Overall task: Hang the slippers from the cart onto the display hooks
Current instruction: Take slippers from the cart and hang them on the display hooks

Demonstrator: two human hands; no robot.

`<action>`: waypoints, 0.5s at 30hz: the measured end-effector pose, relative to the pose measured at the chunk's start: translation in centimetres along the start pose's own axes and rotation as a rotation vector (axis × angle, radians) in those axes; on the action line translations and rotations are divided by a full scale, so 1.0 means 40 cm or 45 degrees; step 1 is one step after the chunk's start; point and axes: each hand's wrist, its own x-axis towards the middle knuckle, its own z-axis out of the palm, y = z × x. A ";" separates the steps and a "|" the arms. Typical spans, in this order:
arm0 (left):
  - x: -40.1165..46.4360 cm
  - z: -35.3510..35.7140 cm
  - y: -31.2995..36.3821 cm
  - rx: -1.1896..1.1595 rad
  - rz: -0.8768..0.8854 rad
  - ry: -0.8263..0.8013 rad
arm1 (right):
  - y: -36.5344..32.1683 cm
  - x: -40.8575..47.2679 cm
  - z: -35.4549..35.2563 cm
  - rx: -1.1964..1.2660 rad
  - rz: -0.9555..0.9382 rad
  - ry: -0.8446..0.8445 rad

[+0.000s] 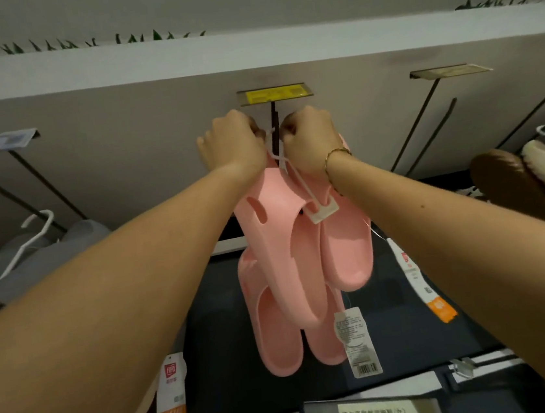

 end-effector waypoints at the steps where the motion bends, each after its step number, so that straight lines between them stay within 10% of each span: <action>1: -0.013 0.008 -0.015 -0.009 0.019 -0.051 | 0.008 -0.010 0.015 -0.004 0.021 -0.041; 15: -0.423 0.205 -0.216 0.382 0.279 -1.030 | 0.219 -0.301 0.171 -0.589 0.009 -1.074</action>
